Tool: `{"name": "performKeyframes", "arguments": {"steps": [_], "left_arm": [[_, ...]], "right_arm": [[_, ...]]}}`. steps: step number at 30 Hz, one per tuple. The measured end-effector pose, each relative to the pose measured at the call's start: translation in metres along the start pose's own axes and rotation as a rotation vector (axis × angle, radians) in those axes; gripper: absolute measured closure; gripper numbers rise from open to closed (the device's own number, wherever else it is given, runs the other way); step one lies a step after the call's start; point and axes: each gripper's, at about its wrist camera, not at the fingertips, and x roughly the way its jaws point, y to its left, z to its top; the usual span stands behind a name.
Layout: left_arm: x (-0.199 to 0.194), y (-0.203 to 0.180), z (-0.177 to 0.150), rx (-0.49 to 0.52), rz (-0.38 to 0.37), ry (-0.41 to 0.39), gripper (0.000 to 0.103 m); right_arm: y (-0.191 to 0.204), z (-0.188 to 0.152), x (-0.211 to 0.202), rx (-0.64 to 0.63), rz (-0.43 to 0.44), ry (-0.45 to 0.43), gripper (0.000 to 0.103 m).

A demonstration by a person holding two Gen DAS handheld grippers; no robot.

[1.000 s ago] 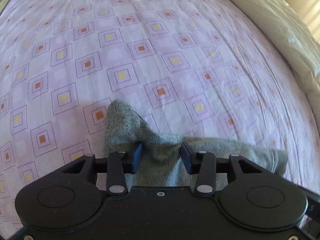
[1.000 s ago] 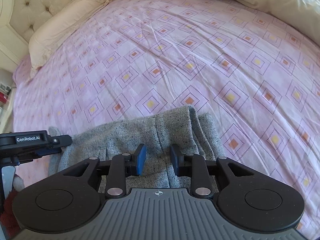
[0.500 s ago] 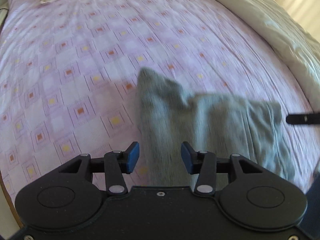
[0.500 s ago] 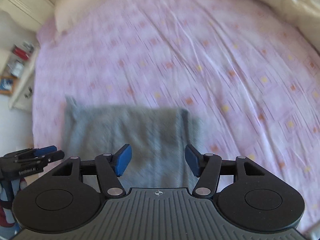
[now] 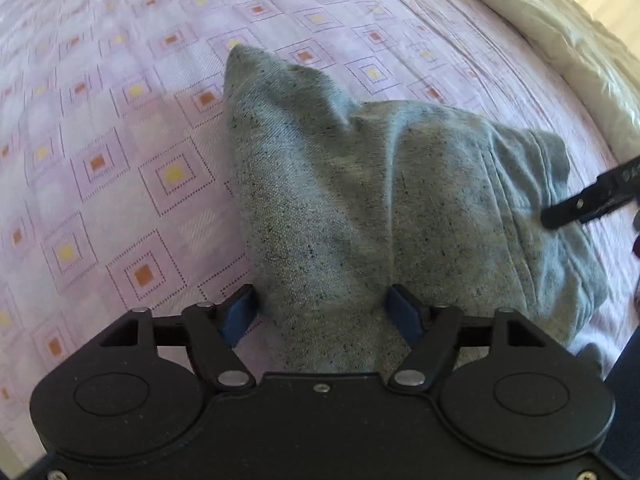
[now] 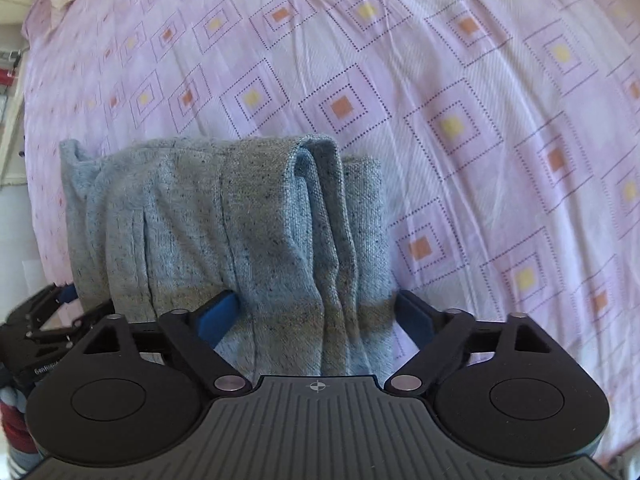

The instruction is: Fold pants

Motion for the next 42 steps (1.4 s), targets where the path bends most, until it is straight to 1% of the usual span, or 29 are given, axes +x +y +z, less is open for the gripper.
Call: {"name": "performKeyframes", "arguments": {"steps": [2,4,6,7,8,9,10,11,12,13,14,15,16,17,18,20,23,24,27,28,30,33,36,37,38,39,40,41,42], "left_arm": [[0.000,0.000,-0.001,-0.004,-0.008,-0.012,0.023],[0.002,-0.005,-0.001,0.015,-0.004,-0.021,0.016],[0.007,-0.009,0.000,0.027,-0.004,-0.022,0.004],[0.010,-0.011,0.000,0.037,-0.003,-0.019,0.002],[0.012,-0.013,0.000,0.046,0.012,-0.020,0.002],[0.013,-0.015,0.000,0.054,0.023,-0.020,0.002],[0.013,-0.016,0.000,0.053,0.027,-0.020,0.002],[0.012,-0.015,0.000,0.045,0.022,-0.021,0.002],[0.012,-0.013,0.000,0.032,0.012,-0.020,0.003],[0.010,-0.010,0.000,0.011,0.005,-0.024,0.005],[0.006,-0.007,-0.001,-0.012,0.004,-0.038,0.016],[0.001,-0.004,-0.002,-0.036,0.001,-0.055,0.036],[-0.003,0.000,-0.002,-0.068,-0.014,-0.067,0.043],[-0.007,0.005,-0.003,-0.101,-0.027,-0.077,0.053],[-0.011,0.010,-0.004,-0.129,-0.051,-0.084,0.067],[-0.021,0.017,-0.006,-0.170,-0.075,-0.111,0.082],[-0.038,0.013,-0.009,-0.153,-0.069,-0.165,0.084],[-0.045,0.011,-0.009,-0.141,-0.056,-0.192,0.084],[-0.068,0.011,-0.004,-0.113,-0.009,-0.281,0.084],[-0.076,0.015,0.001,-0.113,0.002,-0.300,0.084],[-0.091,0.029,0.014,-0.130,0.013,-0.331,0.084],[-0.104,0.055,0.040,-0.174,0.039,-0.368,0.084],[-0.112,0.081,0.066,-0.221,0.070,-0.391,0.083],[-0.112,0.088,0.075,-0.240,0.081,-0.395,0.082],[-0.108,0.095,0.082,-0.252,0.097,-0.392,0.075],[-0.103,0.103,0.088,-0.267,0.134,-0.382,0.068],[-0.099,0.110,0.092,-0.293,0.180,-0.374,0.068],[-0.094,0.117,0.093,-0.326,0.224,-0.370,0.070],[-0.090,0.124,0.093,-0.360,0.251,-0.369,0.071]], "right_arm": [[0.005,0.001,0.006,-0.011,0.009,0.009,0.000],[0.015,-0.001,0.012,-0.040,-0.026,0.009,0.000],[0.027,-0.005,0.017,-0.085,-0.069,0.011,0.000],[0.032,-0.006,0.019,-0.104,-0.085,0.012,0.000],[0.036,-0.007,0.020,-0.112,-0.093,0.004,0.003],[0.040,-0.009,0.019,-0.123,-0.094,-0.011,0.015],[0.044,-0.011,0.017,-0.140,-0.087,-0.030,0.024],[0.049,-0.015,0.015,-0.151,-0.077,-0.048,0.040],[0.053,-0.019,0.012,-0.164,-0.056,-0.069,0.060],[0.056,-0.023,0.008,-0.181,-0.040,-0.093,0.064],[0.061,-0.027,0.004,-0.203,-0.041,-0.116,0.068],[0.067,-0.032,0.000,-0.228,-0.039,-0.141,0.071],[0.072,-0.038,-0.005,-0.250,-0.037,-0.168,0.072],[0.077,-0.044,-0.009,-0.265,-0.035,-0.197,0.074],[0.085,-0.051,-0.014,-0.279,-0.032,-0.227,0.075],[0.094,-0.063,-0.024,-0.305,-0.019,-0.279,0.076],[0.112,-0.075,-0.035,-0.342,0.000,-0.342,0.077],[0.114,-0.061,-0.043,-0.354,0.013,-0.355,0.077],[0.135,-0.048,-0.051,-0.379,0.057,-0.404,0.077],[0.137,-0.027,-0.056,-0.384,0.077,-0.415,0.077],[0.147,-0.008,-0.060,-0.383,0.121,-0.443,0.077],[0.162,0.027,-0.060,-0.375,0.197,-0.458,0.077],[0.178,0.059,-0.050,-0.386,0.231,-0.478,0.075],[0.178,0.067,-0.045,-0.380,0.230,-0.488,0.073],[0.179,0.078,-0.037,-0.365,0.204,-0.494,0.069],[0.175,0.085,-0.029,-0.333,0.156,-0.504,0.067],[0.173,0.092,-0.021,-0.297,0.091,-0.525,0.067],[0.170,0.095,-0.014,-0.274,0.032,-0.557,0.067],[0.166,0.096,-0.011,-0.267,-0.006,-0.583,0.067]]}}
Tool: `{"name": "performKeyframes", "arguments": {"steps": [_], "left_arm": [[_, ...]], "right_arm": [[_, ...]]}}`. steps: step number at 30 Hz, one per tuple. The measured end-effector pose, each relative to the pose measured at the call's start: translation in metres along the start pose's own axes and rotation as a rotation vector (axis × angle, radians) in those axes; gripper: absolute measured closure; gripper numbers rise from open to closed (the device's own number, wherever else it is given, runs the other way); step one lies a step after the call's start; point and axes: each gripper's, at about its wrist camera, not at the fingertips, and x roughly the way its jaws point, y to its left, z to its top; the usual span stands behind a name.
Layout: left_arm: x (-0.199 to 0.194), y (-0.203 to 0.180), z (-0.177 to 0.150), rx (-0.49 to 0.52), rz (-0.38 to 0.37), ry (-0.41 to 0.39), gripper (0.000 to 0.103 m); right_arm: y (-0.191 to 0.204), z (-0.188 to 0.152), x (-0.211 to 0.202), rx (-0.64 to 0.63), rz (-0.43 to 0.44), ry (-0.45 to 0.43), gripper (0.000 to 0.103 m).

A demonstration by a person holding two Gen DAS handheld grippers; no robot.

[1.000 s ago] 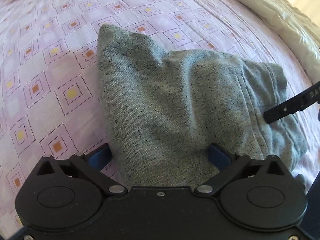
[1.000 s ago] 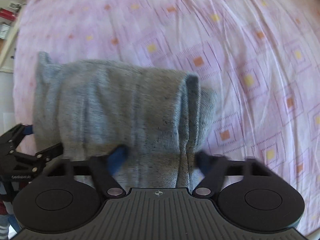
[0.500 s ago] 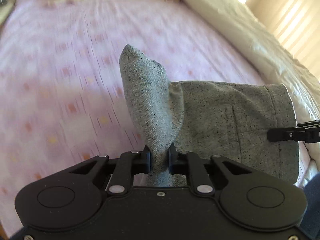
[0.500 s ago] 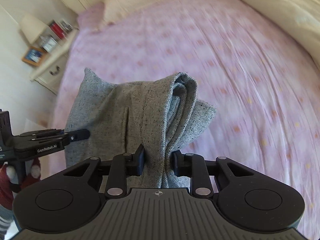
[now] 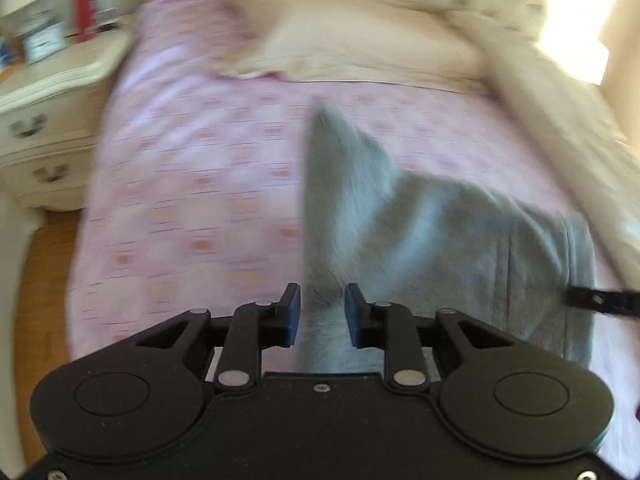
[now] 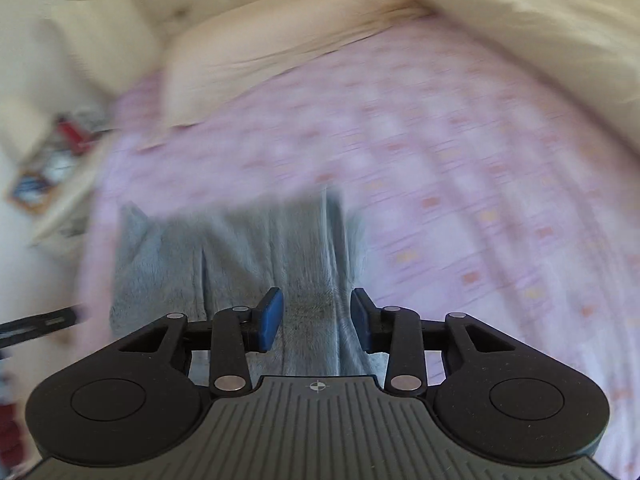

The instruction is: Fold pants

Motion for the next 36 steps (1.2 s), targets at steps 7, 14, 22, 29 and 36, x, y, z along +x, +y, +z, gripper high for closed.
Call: {"name": "performKeyframes", "arguments": {"steps": [7,14,22,29,36], "left_arm": [[0.006,0.010,-0.028,-0.045,0.019,0.012,0.071],[0.025,-0.017,-0.068,0.110,0.033,0.103,0.061],[-0.002,-0.010,-0.066,0.086,-0.011,0.046,0.062],[-0.050,-0.019,-0.080,0.080,0.048,-0.053,0.051],[-0.074,-0.027,-0.104,0.122,0.088,-0.114,0.050]], "right_arm": [[0.018,-0.040,-0.021,-0.163,0.077,-0.167,0.067],[0.034,-0.077,0.026,-0.306,-0.008,0.057,0.067],[0.037,-0.071,-0.029,-0.228,0.026,-0.097,0.067],[0.036,-0.096,-0.068,-0.160,-0.003,-0.224,0.067],[0.040,-0.123,-0.075,-0.152,-0.014,-0.259,0.067]]}}
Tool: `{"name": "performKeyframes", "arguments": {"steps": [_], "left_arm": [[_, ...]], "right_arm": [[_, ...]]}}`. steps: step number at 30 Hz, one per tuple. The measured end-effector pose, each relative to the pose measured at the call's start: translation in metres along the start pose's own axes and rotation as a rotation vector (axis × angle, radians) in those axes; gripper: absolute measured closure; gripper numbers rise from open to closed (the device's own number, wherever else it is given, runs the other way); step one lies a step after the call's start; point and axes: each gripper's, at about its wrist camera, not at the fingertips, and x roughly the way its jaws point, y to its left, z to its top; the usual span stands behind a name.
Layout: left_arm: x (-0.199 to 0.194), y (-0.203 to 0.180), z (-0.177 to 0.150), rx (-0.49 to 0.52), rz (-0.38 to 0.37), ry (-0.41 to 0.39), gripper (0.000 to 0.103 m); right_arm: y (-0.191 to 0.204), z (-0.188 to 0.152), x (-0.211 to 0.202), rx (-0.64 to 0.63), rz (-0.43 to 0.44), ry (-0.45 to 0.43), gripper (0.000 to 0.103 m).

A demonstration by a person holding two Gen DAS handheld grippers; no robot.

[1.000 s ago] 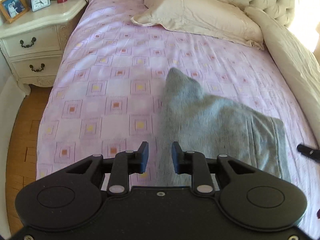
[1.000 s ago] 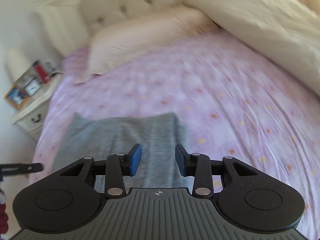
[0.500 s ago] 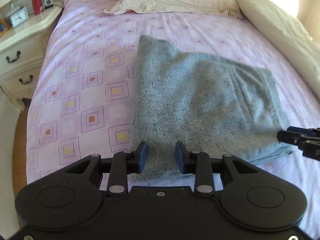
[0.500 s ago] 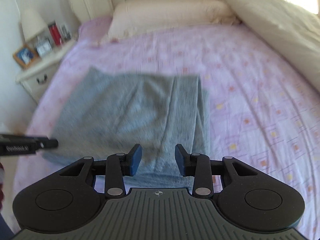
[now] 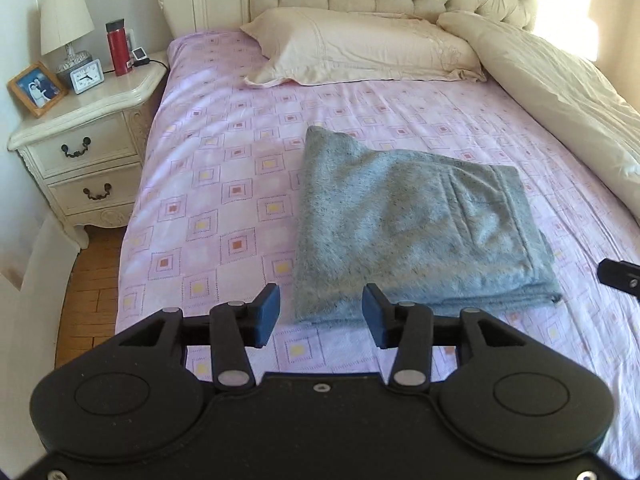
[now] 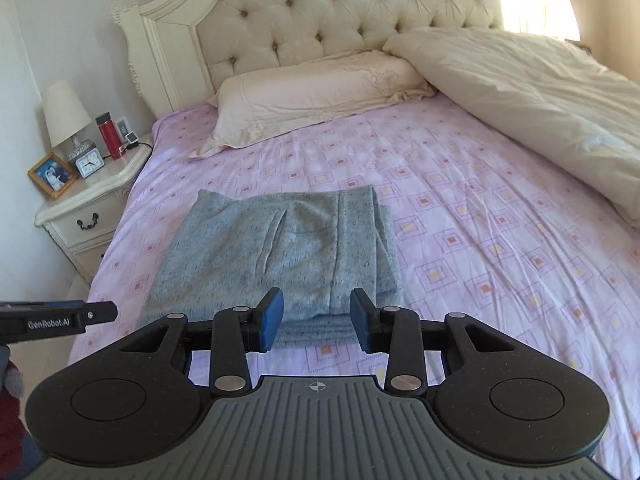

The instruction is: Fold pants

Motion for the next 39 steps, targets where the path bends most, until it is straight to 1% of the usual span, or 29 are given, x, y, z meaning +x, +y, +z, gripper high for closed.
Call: {"name": "performKeyframes", "arguments": {"steps": [3,6,10,13,17,26,39], "left_arm": [[-0.004,-0.003,-0.007,0.004,-0.024,-0.010,0.050],[-0.002,-0.010,-0.013,0.028,-0.012,-0.013,0.049],[0.001,-0.016,-0.020,0.043,-0.011,-0.023,0.049],[0.003,-0.021,-0.023,0.070,-0.010,-0.018,0.049],[0.000,-0.026,-0.026,0.093,-0.006,-0.034,0.049],[0.000,-0.025,-0.027,0.082,-0.019,-0.021,0.049],[0.002,-0.024,-0.027,0.068,-0.016,-0.008,0.049]], "right_arm": [[0.008,-0.005,-0.003,-0.042,-0.011,-0.018,0.067],[0.012,-0.007,-0.004,-0.067,-0.011,-0.038,0.067],[0.013,-0.010,-0.005,-0.054,0.000,-0.037,0.067],[0.015,-0.010,-0.005,-0.064,-0.009,-0.040,0.067],[0.015,-0.011,-0.005,-0.069,-0.013,-0.041,0.067],[0.017,-0.013,-0.004,-0.079,-0.021,-0.035,0.067],[0.016,-0.013,-0.001,-0.083,-0.022,-0.012,0.067]]}}
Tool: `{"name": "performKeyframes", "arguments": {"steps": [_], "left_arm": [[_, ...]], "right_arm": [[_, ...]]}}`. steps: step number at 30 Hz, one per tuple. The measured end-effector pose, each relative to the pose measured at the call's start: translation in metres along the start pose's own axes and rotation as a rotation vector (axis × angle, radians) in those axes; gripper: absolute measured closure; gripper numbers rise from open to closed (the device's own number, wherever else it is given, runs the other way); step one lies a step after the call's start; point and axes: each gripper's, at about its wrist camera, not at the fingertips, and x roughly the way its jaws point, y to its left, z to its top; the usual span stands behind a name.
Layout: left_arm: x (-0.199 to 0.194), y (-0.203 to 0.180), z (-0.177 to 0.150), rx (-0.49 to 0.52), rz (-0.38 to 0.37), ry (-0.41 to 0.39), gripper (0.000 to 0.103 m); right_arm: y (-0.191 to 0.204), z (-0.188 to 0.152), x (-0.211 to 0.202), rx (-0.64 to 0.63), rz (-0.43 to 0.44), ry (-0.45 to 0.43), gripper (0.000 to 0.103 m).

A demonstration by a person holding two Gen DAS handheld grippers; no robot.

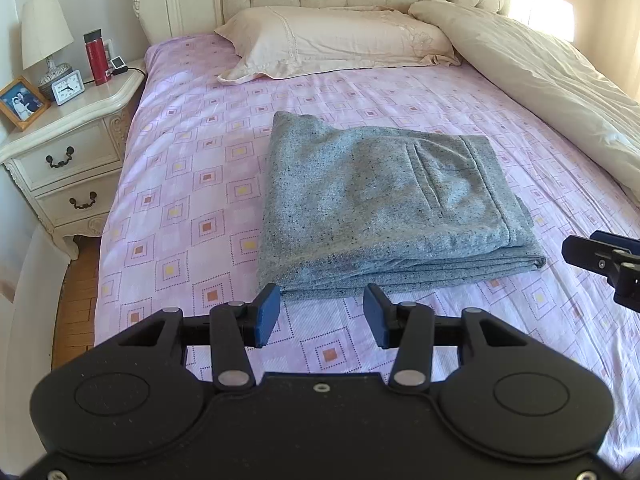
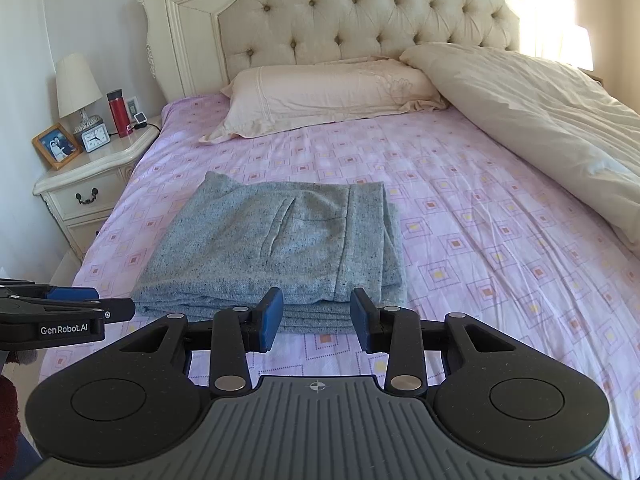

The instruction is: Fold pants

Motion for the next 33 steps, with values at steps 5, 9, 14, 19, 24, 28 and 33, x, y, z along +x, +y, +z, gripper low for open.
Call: {"name": "performKeyframes", "arguments": {"steps": [5,9,14,19,24,28,33], "left_arm": [[-0.0002,-0.0007,0.0003,0.003,0.000,-0.003,0.049],[-0.0002,-0.0011,0.0004,0.004,-0.002,-0.002,0.049],[-0.0003,-0.0009,0.0002,0.007,-0.004,0.001,0.049],[-0.0004,-0.0017,-0.0003,0.009,-0.003,0.001,0.049],[-0.0001,-0.0016,0.0001,0.009,-0.005,0.004,0.049],[-0.0004,-0.0026,-0.0006,0.012,-0.006,0.003,0.049],[-0.0004,-0.0029,-0.0006,0.013,-0.006,0.004,0.049]], "right_arm": [[-0.0012,-0.0008,0.0003,0.000,0.002,0.006,0.067],[-0.0016,-0.0007,0.0008,-0.001,0.003,0.007,0.067],[-0.0018,-0.0006,0.0008,-0.002,0.004,0.008,0.067],[-0.0015,-0.0007,0.0005,-0.001,0.004,0.007,0.067],[-0.0014,-0.0009,0.0010,-0.002,0.004,0.011,0.067],[-0.0017,-0.0010,0.0008,-0.002,0.004,0.010,0.067],[-0.0021,-0.0011,0.0013,-0.003,0.005,0.012,0.067]]}}
